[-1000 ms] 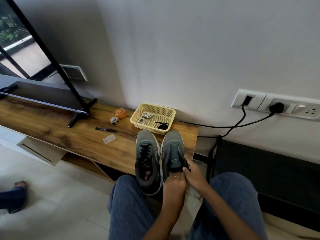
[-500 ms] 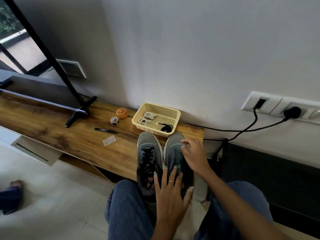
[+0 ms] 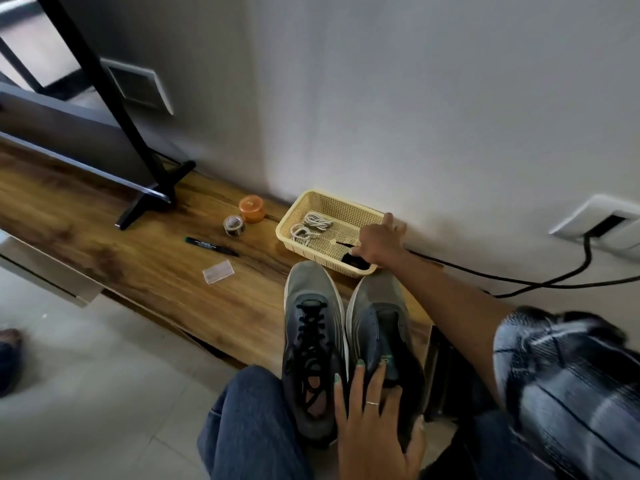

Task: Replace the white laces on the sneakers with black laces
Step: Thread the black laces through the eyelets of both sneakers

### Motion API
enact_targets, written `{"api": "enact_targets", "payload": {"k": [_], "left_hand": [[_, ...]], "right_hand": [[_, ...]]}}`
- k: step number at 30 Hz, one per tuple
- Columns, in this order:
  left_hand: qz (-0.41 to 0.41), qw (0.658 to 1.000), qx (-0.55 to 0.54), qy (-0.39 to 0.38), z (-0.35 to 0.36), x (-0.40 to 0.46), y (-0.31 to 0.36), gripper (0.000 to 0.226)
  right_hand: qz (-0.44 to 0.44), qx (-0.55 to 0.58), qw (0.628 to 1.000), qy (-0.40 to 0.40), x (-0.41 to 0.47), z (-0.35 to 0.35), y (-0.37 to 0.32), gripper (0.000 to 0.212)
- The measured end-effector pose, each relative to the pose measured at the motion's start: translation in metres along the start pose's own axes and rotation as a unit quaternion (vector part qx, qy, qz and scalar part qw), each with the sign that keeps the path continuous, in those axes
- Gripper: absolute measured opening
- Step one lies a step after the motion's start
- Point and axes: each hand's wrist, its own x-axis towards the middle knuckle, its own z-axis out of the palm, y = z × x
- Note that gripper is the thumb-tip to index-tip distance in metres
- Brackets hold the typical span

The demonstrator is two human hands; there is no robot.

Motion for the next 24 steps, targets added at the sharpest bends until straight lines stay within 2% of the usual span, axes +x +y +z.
{"api": "enact_targets", "payload": {"k": [2,4,7,9,12,14,18,20,22,24], "left_hand": [[-0.003,1.000,-0.005,0.005,0.001,-0.001,0.000,0.036],[0.001,1.000,-0.009,0.015,0.002,-0.002,0.000,0.034],[0.004,0.999,-0.023,0.031,0.003,-0.004,0.001,0.031],[0.007,0.999,-0.033,0.034,0.004,-0.005,0.000,0.029],[0.006,0.999,-0.042,0.025,0.002,-0.005,0.000,0.029],[0.000,0.999,-0.046,0.004,0.001,-0.006,0.000,0.030],[-0.013,0.999,-0.040,-0.035,-0.012,-0.005,0.006,0.033],[-0.028,0.997,-0.064,-0.018,-0.024,-0.004,0.015,0.036],[-0.064,0.990,-0.125,0.020,-0.043,0.001,0.029,0.045],[-0.132,0.965,-0.223,0.041,-0.058,0.015,0.034,0.051]], "right_hand": [[0.006,-0.047,0.998,-0.042,0.006,0.006,-0.007,0.026],[0.012,-0.056,0.997,-0.045,0.008,0.014,-0.011,0.021],[0.017,-0.021,1.000,0.008,0.009,0.020,-0.010,0.018],[0.026,0.087,0.994,0.068,0.007,0.017,-0.003,0.020],[0.008,0.292,0.949,0.119,-0.012,-0.001,0.014,0.015],[-0.017,0.367,0.919,0.141,-0.036,-0.015,0.025,0.012],[-0.028,0.465,0.870,0.162,-0.091,-0.034,0.045,0.010],[-0.023,0.506,0.848,0.154,-0.115,-0.038,0.053,0.010],[-0.024,0.535,0.831,0.151,-0.140,-0.040,0.061,0.012],[-0.026,0.549,0.822,0.150,-0.155,-0.039,0.062,0.012]]}}
